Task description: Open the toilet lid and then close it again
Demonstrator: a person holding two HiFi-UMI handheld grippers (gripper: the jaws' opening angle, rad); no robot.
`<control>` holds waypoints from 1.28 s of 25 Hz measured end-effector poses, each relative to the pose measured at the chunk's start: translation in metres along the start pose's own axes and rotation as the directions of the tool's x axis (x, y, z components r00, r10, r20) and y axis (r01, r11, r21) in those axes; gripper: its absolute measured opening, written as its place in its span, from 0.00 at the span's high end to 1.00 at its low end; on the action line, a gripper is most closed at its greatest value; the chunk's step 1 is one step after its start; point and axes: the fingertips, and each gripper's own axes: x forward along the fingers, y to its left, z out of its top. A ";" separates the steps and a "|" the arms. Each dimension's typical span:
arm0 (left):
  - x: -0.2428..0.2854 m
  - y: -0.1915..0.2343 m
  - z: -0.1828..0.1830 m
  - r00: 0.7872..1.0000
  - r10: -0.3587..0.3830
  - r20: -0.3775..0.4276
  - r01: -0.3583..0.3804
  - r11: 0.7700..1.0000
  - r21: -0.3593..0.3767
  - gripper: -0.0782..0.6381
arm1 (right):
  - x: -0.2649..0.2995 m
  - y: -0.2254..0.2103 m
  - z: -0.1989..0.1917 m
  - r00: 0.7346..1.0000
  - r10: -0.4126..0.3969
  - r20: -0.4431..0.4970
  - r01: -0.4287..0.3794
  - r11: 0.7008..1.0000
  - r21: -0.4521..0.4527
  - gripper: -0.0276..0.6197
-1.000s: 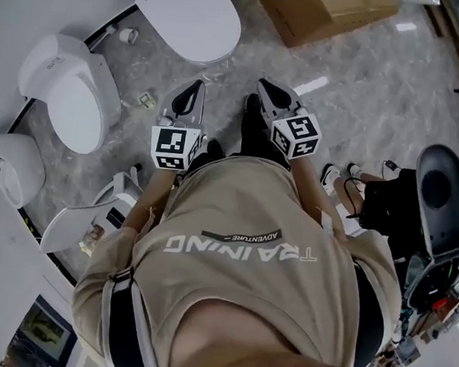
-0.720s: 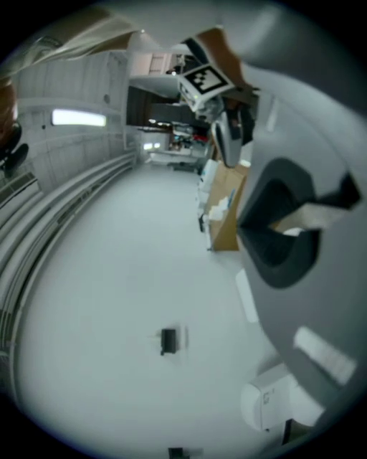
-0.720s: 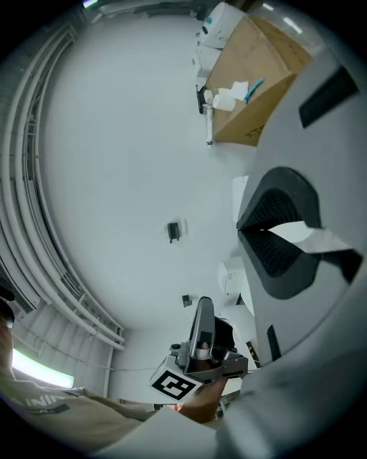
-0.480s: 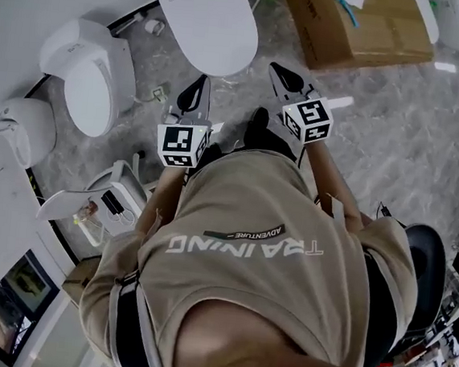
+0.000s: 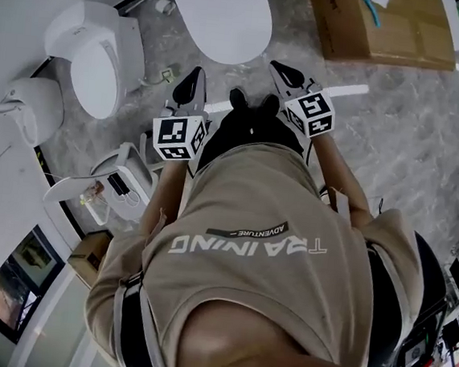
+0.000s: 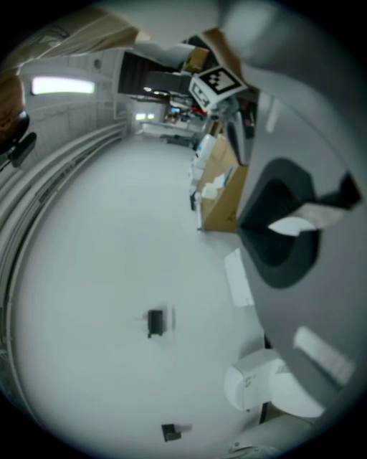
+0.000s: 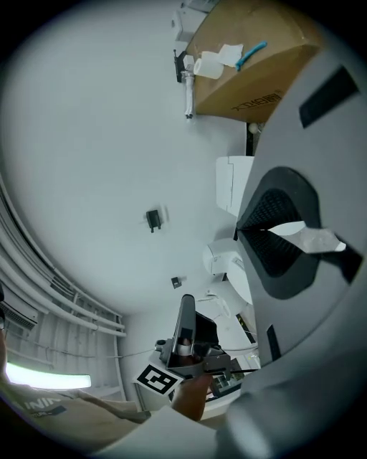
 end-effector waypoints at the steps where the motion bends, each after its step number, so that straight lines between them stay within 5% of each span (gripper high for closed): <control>1: 0.002 0.004 -0.002 1.000 0.003 0.003 -0.002 1.000 -0.003 0.88 | 0.005 0.002 -0.002 1.000 0.003 -0.005 -0.003 1.000 0.004 0.94; 7: 0.020 0.033 -0.003 0.998 -0.024 0.054 0.027 0.999 -0.047 0.88 | 0.029 0.007 0.016 0.999 -0.019 -0.044 0.016 0.998 -0.054 0.94; 12: 0.039 0.069 0.001 0.997 -0.035 0.076 0.036 0.999 -0.010 0.88 | 0.057 0.006 0.049 0.997 -0.055 -0.057 0.045 0.986 -0.162 0.94; 18: 0.070 0.107 -0.001 0.998 -0.047 0.044 0.051 0.995 -0.089 0.88 | 0.090 -0.014 0.060 0.993 -0.088 -0.079 0.076 0.987 -0.141 0.94; 26: 0.086 0.106 -0.044 0.996 -0.053 -0.074 0.051 0.998 -0.026 0.88 | 0.106 -0.039 0.019 0.978 -0.108 -0.177 0.084 0.987 -0.138 0.94; 32: 0.109 0.080 -0.106 0.978 -0.103 -0.181 0.090 0.993 -0.079 0.88 | 0.117 -0.066 -0.043 0.961 -0.047 -0.273 0.014 0.993 -0.120 0.94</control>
